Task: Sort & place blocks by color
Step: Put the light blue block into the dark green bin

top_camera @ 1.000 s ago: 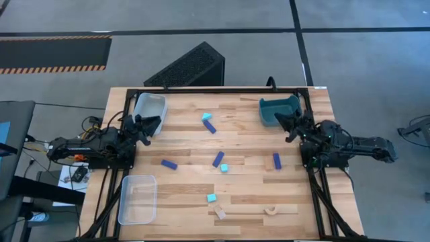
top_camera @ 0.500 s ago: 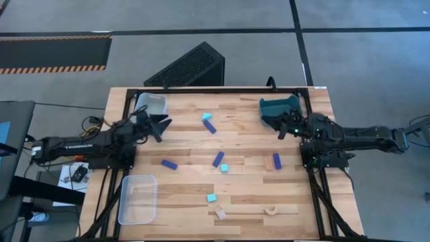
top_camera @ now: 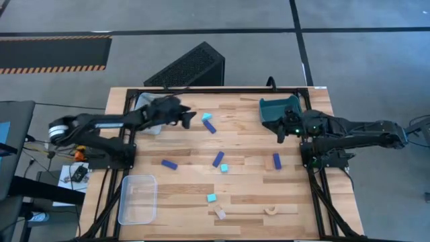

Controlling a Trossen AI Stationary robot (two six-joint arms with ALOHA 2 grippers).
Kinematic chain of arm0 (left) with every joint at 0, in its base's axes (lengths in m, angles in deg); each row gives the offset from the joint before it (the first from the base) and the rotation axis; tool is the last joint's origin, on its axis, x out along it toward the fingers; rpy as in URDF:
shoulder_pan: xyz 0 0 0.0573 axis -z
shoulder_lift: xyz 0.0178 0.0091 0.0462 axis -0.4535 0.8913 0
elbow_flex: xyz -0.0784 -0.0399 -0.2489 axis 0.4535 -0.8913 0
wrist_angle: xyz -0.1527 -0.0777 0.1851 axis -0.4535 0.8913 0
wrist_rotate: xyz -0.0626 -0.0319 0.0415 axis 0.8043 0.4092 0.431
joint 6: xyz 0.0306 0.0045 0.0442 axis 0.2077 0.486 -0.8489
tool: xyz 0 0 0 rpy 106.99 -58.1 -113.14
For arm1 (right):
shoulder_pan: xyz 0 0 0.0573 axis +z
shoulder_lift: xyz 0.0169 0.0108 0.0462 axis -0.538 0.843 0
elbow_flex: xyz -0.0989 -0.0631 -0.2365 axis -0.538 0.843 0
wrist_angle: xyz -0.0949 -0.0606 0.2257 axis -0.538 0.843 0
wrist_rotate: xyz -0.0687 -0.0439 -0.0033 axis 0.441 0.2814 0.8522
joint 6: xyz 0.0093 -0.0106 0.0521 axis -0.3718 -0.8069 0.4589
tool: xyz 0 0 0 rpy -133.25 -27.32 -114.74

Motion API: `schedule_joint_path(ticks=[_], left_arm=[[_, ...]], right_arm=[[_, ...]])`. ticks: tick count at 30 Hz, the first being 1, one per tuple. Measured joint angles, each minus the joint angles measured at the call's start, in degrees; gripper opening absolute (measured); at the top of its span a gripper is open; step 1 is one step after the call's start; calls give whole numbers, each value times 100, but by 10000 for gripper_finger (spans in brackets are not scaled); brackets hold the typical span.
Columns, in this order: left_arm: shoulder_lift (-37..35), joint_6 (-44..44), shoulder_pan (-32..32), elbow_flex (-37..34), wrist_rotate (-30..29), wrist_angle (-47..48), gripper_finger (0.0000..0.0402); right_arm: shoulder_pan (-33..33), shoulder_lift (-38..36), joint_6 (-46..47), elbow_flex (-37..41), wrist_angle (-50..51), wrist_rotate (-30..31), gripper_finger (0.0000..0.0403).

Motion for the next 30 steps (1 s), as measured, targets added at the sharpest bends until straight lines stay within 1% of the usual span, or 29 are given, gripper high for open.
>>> schedule_joint_path(ticks=[4, 8, 11, 15, 18, 20, 23, 28, 30], left_arm=[[963, -166, -40, 846, 120, 349, 234], [1825, -293, -46, 1588, 120, 830, 249], [2370, -492, -46, 2083, 112, 1347, 254], [2889, -798, -71, 2634, -6, 2040, 255], [3138, -826, -145, 2902, -74, 2242, 255], [3238, -827, -187, 3032, -82, 2330, 255], [3310, -829, -227, 3152, -87, 2343, 255], [3328, -1048, -237, 3339, -69, 2422, 255], [3328, -1193, -266, 3373, -126, 2657, 254]], right_arm=[[63, -4, 38, -12, 31, 27, 30], [63, 29, 43, -12, -2, 47, 72], [13, 23, 297, -13, -11, 162, 116], [-112, 24, 360, -17, 232, 316, 189], [-146, 24, 474, -17, 547, 316, 239], [-164, 28, 556, -17, 774, 315, 261], [-197, 26, 735, -17, 1022, 329, 277], [-204, 26, 904, -17, 1059, 442, 281], [-219, 26, 910, -17, 1059, 511, 281]])
